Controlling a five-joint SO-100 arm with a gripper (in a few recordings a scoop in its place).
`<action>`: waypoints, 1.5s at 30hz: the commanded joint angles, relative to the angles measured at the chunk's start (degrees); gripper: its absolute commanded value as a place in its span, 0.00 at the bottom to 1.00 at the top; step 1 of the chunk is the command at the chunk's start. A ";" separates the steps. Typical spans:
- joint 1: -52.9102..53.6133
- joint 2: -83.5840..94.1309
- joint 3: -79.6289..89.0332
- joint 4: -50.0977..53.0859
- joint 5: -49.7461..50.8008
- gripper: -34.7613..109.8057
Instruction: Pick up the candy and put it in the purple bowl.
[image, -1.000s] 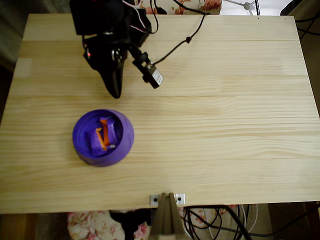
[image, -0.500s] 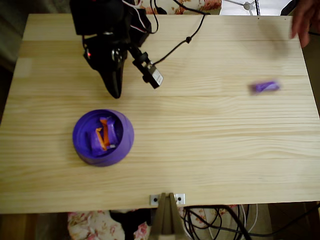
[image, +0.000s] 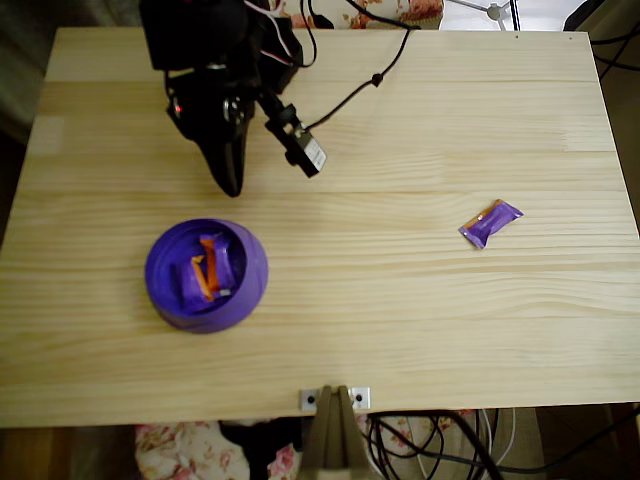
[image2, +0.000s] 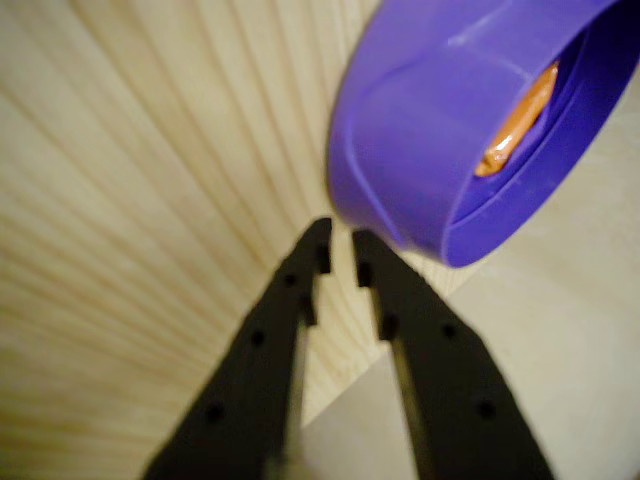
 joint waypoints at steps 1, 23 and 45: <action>-0.18 1.76 1.93 -0.88 0.97 0.24; -0.18 1.76 1.93 -0.97 0.97 0.24; -0.53 1.85 0.00 3.60 8.44 0.25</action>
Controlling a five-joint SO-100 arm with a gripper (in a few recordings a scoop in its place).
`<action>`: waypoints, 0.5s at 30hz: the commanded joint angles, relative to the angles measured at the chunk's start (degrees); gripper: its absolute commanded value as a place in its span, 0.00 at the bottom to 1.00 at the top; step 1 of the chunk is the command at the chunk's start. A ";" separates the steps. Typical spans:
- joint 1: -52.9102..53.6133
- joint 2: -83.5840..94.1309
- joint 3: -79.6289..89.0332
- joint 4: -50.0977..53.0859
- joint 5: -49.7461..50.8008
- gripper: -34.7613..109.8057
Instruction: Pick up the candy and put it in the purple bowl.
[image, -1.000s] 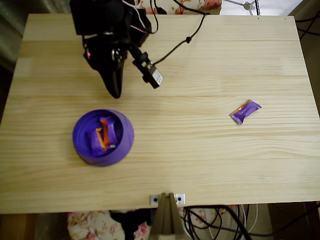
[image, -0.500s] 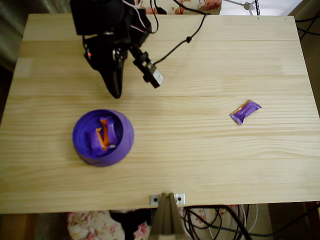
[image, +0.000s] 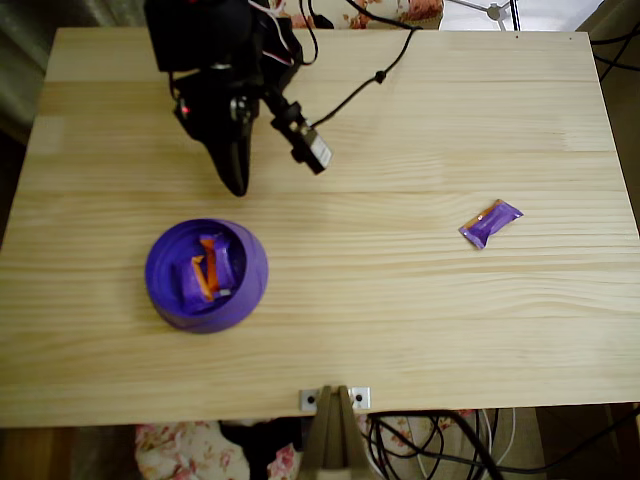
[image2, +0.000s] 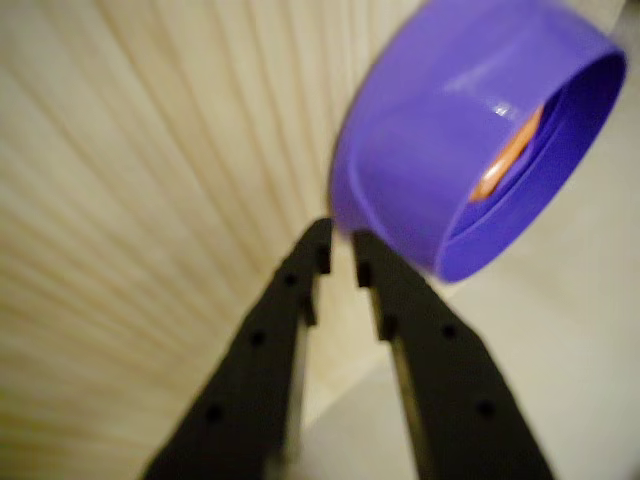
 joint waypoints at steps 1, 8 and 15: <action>0.26 1.85 -1.05 4.04 6.33 0.25; -7.29 1.32 -13.18 10.20 6.06 0.26; -16.17 -18.46 -29.62 10.81 4.92 0.29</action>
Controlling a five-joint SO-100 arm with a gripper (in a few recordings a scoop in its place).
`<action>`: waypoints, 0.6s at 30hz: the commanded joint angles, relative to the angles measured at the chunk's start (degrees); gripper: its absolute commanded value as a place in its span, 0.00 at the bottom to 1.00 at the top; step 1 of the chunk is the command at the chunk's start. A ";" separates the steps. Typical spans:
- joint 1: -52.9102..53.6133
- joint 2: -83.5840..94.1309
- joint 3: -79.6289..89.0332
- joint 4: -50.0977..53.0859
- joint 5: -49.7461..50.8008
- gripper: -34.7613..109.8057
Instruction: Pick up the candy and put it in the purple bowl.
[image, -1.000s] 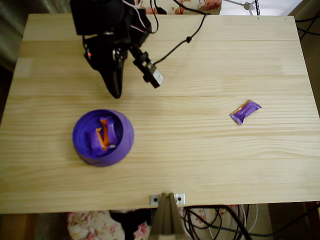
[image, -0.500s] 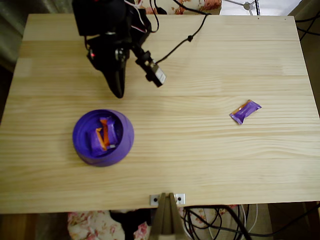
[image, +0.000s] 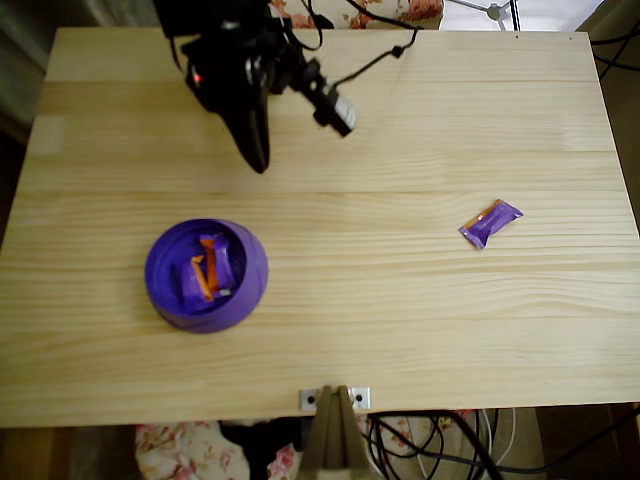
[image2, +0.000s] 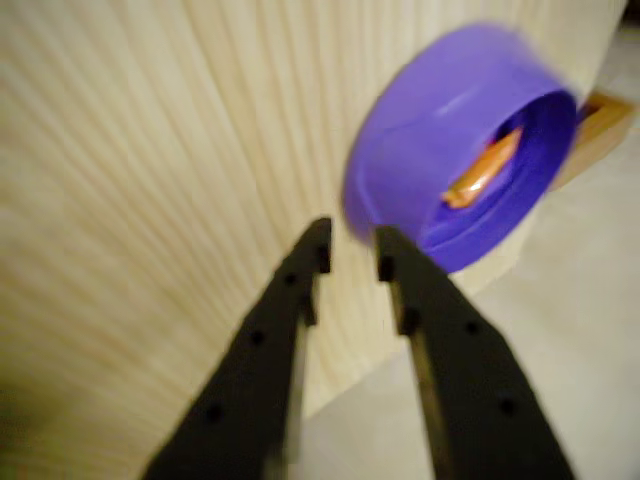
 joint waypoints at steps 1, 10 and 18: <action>-5.71 -11.07 -14.06 0.79 0.09 0.29; -15.47 -23.73 -26.72 3.43 -2.55 0.29; -19.60 -24.17 -27.86 -1.49 -9.40 0.29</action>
